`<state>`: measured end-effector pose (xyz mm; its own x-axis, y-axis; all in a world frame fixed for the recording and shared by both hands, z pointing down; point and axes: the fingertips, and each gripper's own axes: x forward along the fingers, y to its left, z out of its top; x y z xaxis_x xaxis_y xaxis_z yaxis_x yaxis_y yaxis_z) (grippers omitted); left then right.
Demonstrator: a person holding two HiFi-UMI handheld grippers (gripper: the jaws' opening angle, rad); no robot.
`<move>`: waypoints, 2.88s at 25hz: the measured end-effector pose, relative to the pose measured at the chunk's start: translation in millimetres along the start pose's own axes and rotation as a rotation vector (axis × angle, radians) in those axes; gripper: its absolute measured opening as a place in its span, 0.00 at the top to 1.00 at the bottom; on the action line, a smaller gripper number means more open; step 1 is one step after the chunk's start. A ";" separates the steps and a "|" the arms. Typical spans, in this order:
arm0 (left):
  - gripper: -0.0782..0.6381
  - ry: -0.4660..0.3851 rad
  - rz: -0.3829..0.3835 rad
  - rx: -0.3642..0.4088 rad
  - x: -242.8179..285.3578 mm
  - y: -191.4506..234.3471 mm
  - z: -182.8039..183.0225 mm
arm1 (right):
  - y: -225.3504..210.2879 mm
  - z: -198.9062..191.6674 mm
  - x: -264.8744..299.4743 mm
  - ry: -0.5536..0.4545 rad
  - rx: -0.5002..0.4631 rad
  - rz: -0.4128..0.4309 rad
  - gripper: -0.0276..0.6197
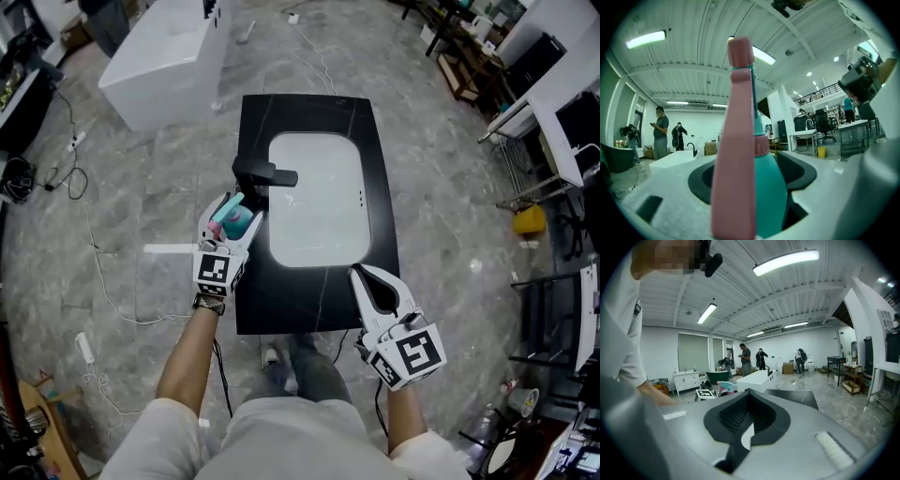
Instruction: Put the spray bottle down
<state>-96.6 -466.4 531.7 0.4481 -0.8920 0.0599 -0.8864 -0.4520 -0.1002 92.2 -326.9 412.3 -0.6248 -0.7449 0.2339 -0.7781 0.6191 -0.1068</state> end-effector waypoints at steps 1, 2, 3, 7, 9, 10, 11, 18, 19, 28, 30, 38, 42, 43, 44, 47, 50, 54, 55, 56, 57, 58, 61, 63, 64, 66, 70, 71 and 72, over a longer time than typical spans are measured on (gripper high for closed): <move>0.44 -0.001 0.003 -0.004 5.1 2.1 -7.5 | -2.6 -2.3 1.2 0.007 0.002 -0.002 0.95; 0.44 -0.001 0.009 -0.011 9.7 4.9 -14.7 | -5.0 -4.2 2.7 0.013 0.004 -0.003 0.95; 0.44 0.004 0.015 -0.020 14.0 8.3 -21.8 | -7.1 -6.1 4.4 0.018 0.006 -0.004 0.95; 0.44 0.043 0.036 -0.046 28.2 17.2 -46.0 | -16.7 -14.5 10.3 0.034 0.017 -0.012 0.95; 0.44 0.052 0.037 -0.048 34.8 17.8 -53.1 | -21.5 -18.0 12.3 0.043 0.023 -0.017 0.95; 0.44 0.054 0.037 -0.050 37.8 18.0 -56.0 | -23.3 -19.4 13.3 0.046 0.026 -0.017 0.95; 0.44 0.057 0.037 -0.053 40.4 18.0 -59.0 | -24.4 -20.5 14.3 0.049 0.029 -0.016 0.95; 0.44 0.057 0.031 -0.062 50.9 17.4 -75.1 | -28.7 -28.5 21.1 0.071 0.036 -0.007 0.95; 0.44 0.055 0.030 -0.059 51.9 17.8 -75.8 | -29.7 -29.5 21.9 0.073 0.038 -0.007 0.95; 0.44 0.059 0.006 -0.051 50.5 11.2 -83.8 | -26.8 -35.5 25.0 0.091 0.037 -0.002 0.95; 0.44 0.049 0.004 -0.056 49.9 12.2 -82.2 | -25.4 -34.7 24.7 0.091 0.036 -0.004 0.95; 0.40 0.055 -0.007 -0.125 45.3 15.1 -90.9 | -20.0 -37.3 24.9 0.098 0.033 -0.006 0.95; 0.38 0.062 -0.008 -0.143 41.5 15.0 -95.3 | -19.9 -37.5 24.0 0.099 0.032 -0.011 0.95; 0.38 0.063 -0.009 -0.147 40.9 15.2 -96.7 | -20.1 -37.7 24.6 0.099 0.032 -0.012 0.95; 0.38 0.064 -0.010 -0.152 39.8 15.7 -98.0 | -19.9 -37.9 25.1 0.099 0.031 -0.013 0.95; 0.38 0.073 -0.013 -0.160 33.2 16.5 -101.7 | -17.2 -39.2 25.6 0.099 0.024 -0.017 0.95; 0.38 0.091 -0.024 -0.150 26.9 14.8 -105.1 | -14.2 -41.3 25.1 0.099 0.022 -0.018 0.95; 0.38 0.110 -0.036 -0.133 14.5 13.3 -105.0 | -7.0 -40.7 22.5 0.090 0.018 -0.017 0.95; 0.38 0.114 -0.039 -0.126 10.3 12.1 -104.8 | -4.3 -40.8 20.8 0.089 0.015 -0.017 0.95; 0.38 0.119 -0.042 -0.118 5.9 10.4 -104.5 | -1.5 -41.0 18.6 0.088 0.013 -0.017 0.95; 0.38 0.123 -0.045 -0.112 1.7 8.6 -104.0 | 1.2 -40.9 16.1 0.086 0.010 -0.018 0.95; 0.38 0.127 -0.047 -0.110 -2.4 7.1 -103.4 | 3.8 -40.6 13.3 0.083 0.008 -0.018 0.95; 0.38 0.134 -0.048 -0.110 -14.6 4.7 -100.9 | 11.0 -38.5 5.0 0.072 0.002 -0.023 0.95; 0.38 0.142 -0.052 -0.099 -23.7 2.3 -99.7 | 15.3 -36.6 -0.7 0.065 -0.003 -0.028 0.95; 0.38 0.146 -0.054 -0.092 -28.9 1.0 -99.2 | 17.6 -35.9 -3.6 0.060 -0.005 -0.032 0.95; 0.39 0.148 -0.056 -0.080 -40.8 -0.9 -97.4 | 22.8 -34.6 -9.3 0.050 -0.012 -0.038 0.95; 0.41 0.137 -0.057 -0.068 -65.7 -3.6 -85.6 | 33.1 -30.0 -21.5 0.033 -0.027 -0.055 0.95; 0.42 0.133 -0.056 -0.066 -71.4 -4.1 -81.5 | 35.2 -28.3 -24.6 0.028 -0.030 -0.059 0.95; 0.43 0.129 -0.056 -0.064 -77.0 -4.9 -77.3 | 37.2 -26.5 -27.9 0.023 -0.030 -0.063 0.95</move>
<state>-135.8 -394.9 604.3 0.4816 -0.8553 0.1911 -0.8681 -0.4955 -0.0300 82.4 -276.4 427.4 -0.5727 -0.7770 0.2613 -0.8133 0.5786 -0.0619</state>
